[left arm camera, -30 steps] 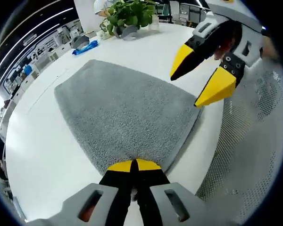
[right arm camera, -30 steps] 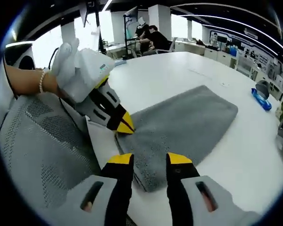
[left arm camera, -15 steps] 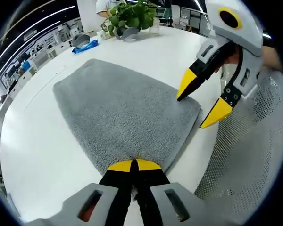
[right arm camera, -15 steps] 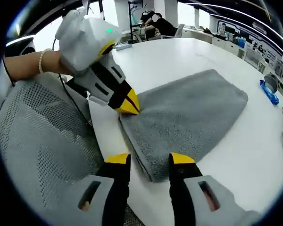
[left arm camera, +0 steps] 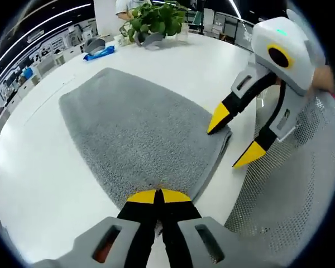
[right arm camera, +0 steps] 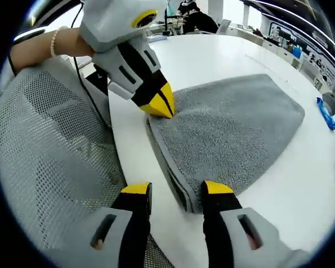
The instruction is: Fold the towel on the table until its edges align and the towel forms a compact rectangular stack.
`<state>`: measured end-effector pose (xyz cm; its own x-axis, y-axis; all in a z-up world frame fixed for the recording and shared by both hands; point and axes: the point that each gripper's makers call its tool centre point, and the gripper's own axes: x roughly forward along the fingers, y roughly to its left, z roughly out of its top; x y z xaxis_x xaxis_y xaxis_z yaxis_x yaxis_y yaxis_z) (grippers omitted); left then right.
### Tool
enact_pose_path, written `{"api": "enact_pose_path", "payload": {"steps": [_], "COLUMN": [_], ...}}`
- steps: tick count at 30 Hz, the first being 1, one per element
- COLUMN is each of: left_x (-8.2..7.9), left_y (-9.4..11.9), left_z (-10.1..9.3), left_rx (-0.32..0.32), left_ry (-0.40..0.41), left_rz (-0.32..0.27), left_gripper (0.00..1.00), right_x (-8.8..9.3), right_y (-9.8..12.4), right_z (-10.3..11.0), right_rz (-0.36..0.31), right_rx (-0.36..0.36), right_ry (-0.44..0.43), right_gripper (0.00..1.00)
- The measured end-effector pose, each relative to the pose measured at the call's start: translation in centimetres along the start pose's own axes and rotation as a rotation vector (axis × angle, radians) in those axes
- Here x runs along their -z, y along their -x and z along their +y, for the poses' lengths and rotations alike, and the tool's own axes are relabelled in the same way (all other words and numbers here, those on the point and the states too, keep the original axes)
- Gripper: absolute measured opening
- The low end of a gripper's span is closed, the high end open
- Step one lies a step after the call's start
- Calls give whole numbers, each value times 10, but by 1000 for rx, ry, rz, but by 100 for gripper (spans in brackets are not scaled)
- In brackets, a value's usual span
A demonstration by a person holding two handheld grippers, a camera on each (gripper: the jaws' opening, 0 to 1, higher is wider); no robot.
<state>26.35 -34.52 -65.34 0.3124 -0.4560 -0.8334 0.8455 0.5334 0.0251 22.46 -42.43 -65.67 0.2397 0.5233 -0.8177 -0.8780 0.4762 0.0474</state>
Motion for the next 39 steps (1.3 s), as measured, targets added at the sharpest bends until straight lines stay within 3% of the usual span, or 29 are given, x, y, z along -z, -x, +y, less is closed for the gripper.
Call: {"api": "enact_pose_path", "payload": {"steps": [7, 12, 17, 21, 23, 26, 32, 34, 39], "left_x": [3, 6, 6, 10, 13, 15, 17, 16, 15], "left_y": [2, 4, 9, 14, 12, 8, 5, 5, 5], "left_z": [-8, -14, -15, -30, -35, -28, -27, -27, -23], "left_rx": [37, 73, 75, 119, 96, 24, 9, 14, -17], "left_ry": [-47, -24, 12, 6, -18, -75, -197, -166, -188], "left_rz": [17, 42, 74, 95, 89, 134, 130, 127, 124], "left_gripper": [3, 6, 17, 33, 36, 31, 28, 27, 22], "right_x": [1, 2, 2, 2, 2, 2, 3, 3, 3], "right_y": [0, -2, -1, -2, -2, -2, -3, -3, -2], "right_z": [-3, -5, -7, -8, -8, -8, -7, -8, -11], "right_rz": [5, 20, 21, 20, 24, 26, 41, 43, 33], "right_rx": [20, 38, 46, 52, 51, 47, 58, 67, 72], "right_ry": [31, 61, 64, 64, 64, 65, 111, 136, 127], "right_gripper": [29, 27, 24, 23, 23, 24, 23, 23, 19]}}
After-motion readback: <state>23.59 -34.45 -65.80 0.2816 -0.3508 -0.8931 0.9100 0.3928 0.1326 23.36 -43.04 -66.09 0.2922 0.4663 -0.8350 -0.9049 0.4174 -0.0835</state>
